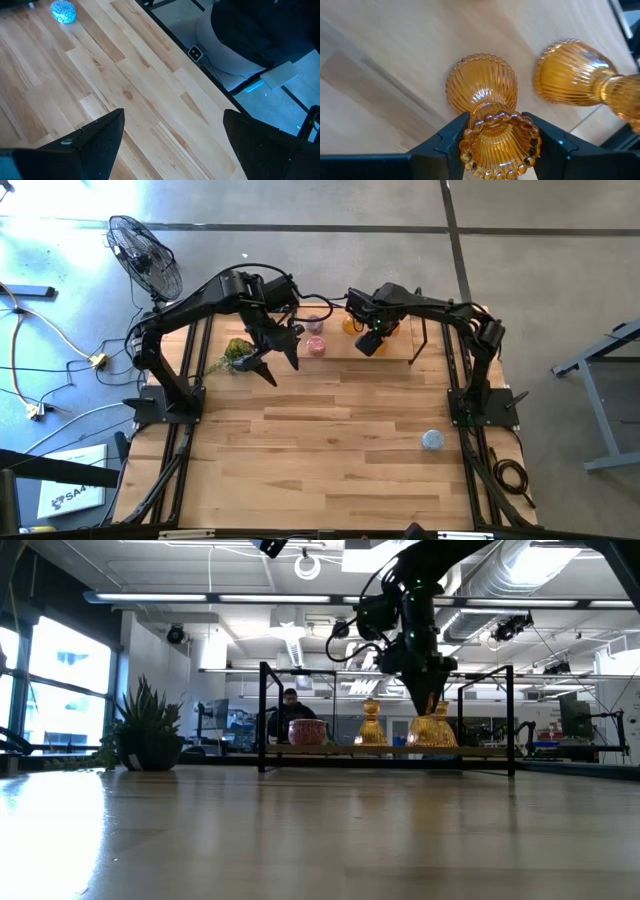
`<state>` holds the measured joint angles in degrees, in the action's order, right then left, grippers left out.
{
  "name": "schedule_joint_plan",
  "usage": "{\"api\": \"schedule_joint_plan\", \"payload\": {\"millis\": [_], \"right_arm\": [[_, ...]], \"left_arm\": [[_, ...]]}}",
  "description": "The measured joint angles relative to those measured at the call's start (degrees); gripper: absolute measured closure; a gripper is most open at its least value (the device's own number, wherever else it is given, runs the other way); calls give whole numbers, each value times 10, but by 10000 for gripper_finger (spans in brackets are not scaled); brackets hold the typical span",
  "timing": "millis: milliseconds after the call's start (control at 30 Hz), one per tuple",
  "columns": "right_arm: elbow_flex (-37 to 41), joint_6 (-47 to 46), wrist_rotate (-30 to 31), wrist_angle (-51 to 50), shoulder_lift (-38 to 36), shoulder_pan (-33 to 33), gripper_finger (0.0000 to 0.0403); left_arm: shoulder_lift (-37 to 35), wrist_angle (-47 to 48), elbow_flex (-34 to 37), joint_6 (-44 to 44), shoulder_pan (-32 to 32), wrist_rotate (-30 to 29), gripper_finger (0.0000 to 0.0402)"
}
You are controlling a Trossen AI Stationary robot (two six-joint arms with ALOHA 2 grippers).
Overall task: Pick & Place candle stick holders
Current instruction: Put the orange glass candle holder on the shelf
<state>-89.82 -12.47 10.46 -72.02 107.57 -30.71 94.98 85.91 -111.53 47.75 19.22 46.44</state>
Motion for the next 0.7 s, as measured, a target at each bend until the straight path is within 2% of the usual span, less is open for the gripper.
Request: {"api": "schedule_joint_plan", "payload": {"millis": [167, 700], "right_arm": [[0, -4, 15, -1, 0, 0, 233], [0, -28, -4, 1, 0, 0, 233]], "left_arm": [[0, 0, 0, 0, 0, 0, 66], [0, 3, 0, -4, -1, 2, 66]]}}
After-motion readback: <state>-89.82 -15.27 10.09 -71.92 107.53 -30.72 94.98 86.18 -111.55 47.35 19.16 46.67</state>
